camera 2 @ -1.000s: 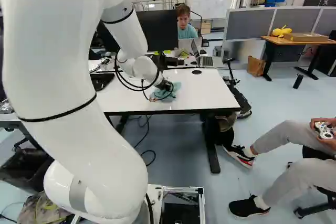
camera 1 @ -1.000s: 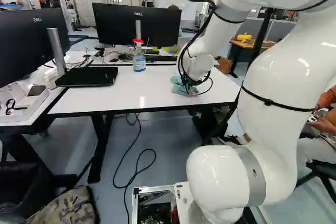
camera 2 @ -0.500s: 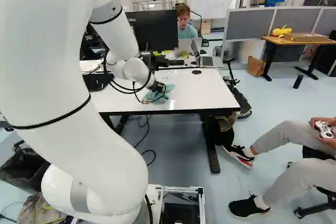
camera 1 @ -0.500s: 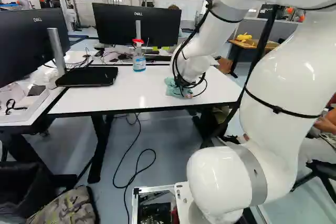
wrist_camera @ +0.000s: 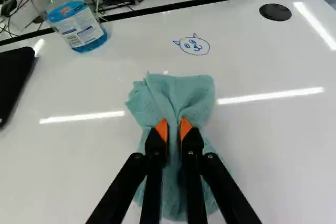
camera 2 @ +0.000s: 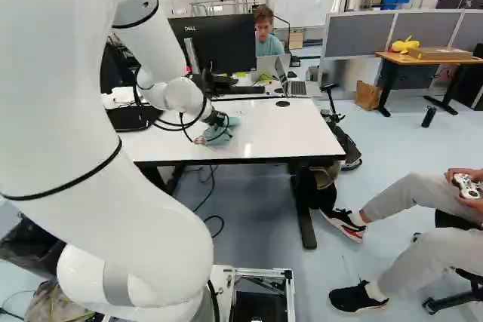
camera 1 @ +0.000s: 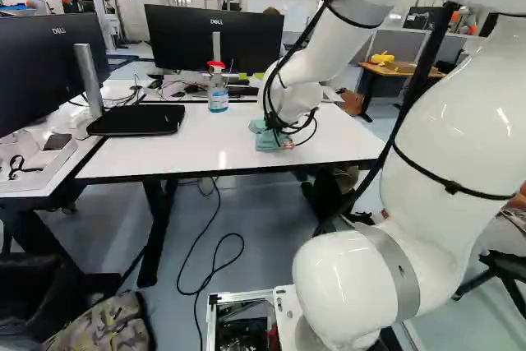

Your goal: Clean the table with the green towel

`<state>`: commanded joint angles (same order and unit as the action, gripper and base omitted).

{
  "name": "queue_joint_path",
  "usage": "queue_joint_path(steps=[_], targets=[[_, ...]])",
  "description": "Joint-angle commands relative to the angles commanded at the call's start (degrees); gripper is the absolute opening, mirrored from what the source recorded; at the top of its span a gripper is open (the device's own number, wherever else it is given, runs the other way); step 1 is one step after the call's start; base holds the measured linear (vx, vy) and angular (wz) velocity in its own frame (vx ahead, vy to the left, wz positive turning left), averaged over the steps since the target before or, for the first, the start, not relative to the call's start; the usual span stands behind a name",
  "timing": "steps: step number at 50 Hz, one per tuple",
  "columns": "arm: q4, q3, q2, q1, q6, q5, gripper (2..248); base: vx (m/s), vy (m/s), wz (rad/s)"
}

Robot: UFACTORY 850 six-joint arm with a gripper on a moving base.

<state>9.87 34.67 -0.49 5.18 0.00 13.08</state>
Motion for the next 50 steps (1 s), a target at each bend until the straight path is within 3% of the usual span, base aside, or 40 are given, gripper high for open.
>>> queue_joint_path(steps=[28,50], targets=[[0.0,-4.5,4.5,3.7,0.0,0.0,48,0.0,0.0,0.0],[0.0,-5.1,5.1,3.8,0.0,0.0,48,0.0,0.0,0.0]])
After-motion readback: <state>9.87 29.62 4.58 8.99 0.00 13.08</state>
